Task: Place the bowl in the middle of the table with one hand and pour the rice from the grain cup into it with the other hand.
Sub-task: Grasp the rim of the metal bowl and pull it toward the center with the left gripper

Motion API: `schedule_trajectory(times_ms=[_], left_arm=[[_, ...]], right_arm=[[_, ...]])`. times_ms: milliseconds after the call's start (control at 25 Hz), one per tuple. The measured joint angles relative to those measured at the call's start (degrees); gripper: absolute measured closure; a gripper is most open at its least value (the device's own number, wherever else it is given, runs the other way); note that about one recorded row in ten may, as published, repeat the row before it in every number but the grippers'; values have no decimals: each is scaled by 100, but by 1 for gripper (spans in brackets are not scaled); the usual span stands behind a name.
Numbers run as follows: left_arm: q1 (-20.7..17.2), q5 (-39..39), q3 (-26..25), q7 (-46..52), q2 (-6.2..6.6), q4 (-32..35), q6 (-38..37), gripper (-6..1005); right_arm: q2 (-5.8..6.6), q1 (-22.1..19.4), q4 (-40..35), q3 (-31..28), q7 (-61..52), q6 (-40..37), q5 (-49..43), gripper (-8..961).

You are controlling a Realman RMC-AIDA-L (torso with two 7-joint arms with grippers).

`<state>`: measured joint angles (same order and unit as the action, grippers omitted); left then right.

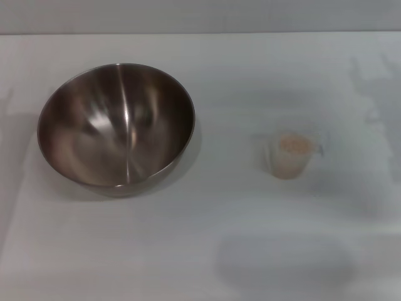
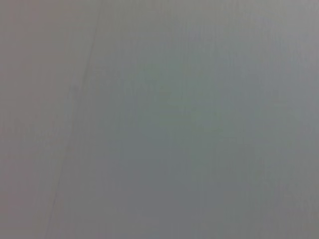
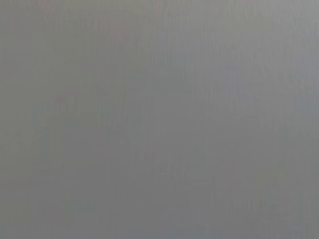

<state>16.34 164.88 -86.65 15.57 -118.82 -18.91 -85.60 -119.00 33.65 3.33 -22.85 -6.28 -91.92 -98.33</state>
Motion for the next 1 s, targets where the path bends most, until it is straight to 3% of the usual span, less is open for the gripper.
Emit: schedule_trajectory(times_ms=[760,880,920,960,1000], left_arm=[[-26,0,-129,7,26,-117,63,171],[-80,-2,-161,110,33,-495,407,171],[-232,-8,-217,330,57,-1177,1071,171],[-232,-8,-217,330,57,-1177,1071,171],[-326,-4,-244,450,72,-1557,1527,171]], right_arm=[[0,84,39,-20,-2,6,25,315],[-2,70,45,-59,-2,-24,25,315],[-6,66,57,-61,-3,-54,25,315],[-6,66,57,-61,-3,-54,25,315],[-9,66,61,-62,-3,-67,25,315]])
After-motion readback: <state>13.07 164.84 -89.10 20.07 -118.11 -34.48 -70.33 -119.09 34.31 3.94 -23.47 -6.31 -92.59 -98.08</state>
